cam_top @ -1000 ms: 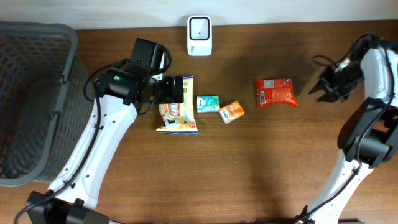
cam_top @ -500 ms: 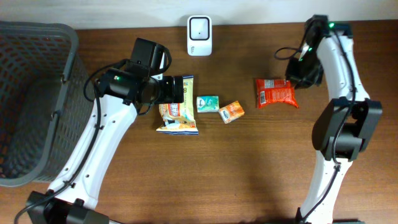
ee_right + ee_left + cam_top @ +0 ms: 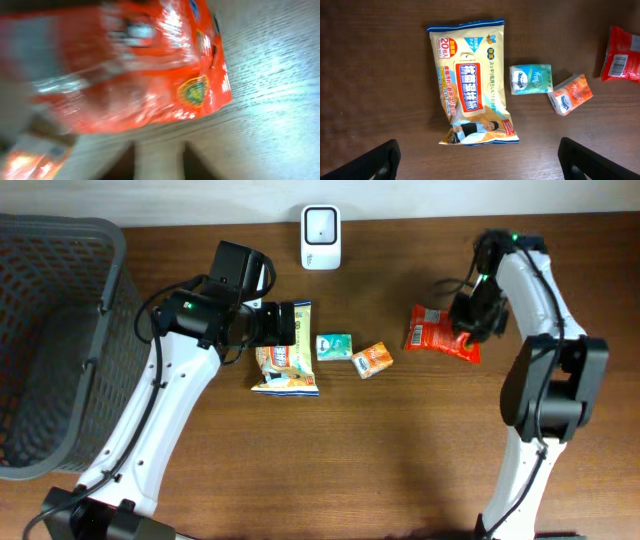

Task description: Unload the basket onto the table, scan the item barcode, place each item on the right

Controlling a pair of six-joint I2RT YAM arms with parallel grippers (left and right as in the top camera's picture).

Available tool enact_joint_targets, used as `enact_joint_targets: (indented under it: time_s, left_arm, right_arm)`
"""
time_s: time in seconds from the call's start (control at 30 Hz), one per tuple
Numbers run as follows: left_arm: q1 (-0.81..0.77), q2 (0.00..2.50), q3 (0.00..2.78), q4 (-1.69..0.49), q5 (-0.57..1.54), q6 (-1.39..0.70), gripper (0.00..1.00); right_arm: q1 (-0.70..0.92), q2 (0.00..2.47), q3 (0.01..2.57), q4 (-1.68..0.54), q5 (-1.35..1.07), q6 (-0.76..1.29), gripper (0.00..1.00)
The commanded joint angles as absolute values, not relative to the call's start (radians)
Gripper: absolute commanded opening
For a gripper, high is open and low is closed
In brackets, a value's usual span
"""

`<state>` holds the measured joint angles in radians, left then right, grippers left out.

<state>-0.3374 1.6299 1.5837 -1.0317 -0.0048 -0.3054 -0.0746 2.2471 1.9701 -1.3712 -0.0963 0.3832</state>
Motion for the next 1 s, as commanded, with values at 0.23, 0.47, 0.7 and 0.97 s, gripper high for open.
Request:
enact_joint_targets:
  time_s: [0.23,0.47,0.7,0.97]
  left_arm:
    - [-0.338,1.631,1.582,-1.031,-0.012,-0.290,0.99]
    - [-0.337,1.631,1.582,-1.031,-0.012,-0.290,0.99]
    - [-0.337,1.631,1.582,-1.031,-0.012,-0.290,0.99]
    - [-0.337,1.631,1.582,-1.031,-0.012,-0.290,0.99]
  right_arm:
    - [-0.045,2.180,2.007,-1.327,-0.174,0.371,0.72]
    - [-0.045,2.185,2.000,-1.297,-0.165,0.369,0.51]
    - [-0.015,2.196,2.000,-1.283,-0.112,0.239,0.50]
    - [-0.012,2.268,1.999,-1.267,-0.014,0.240,0.37]
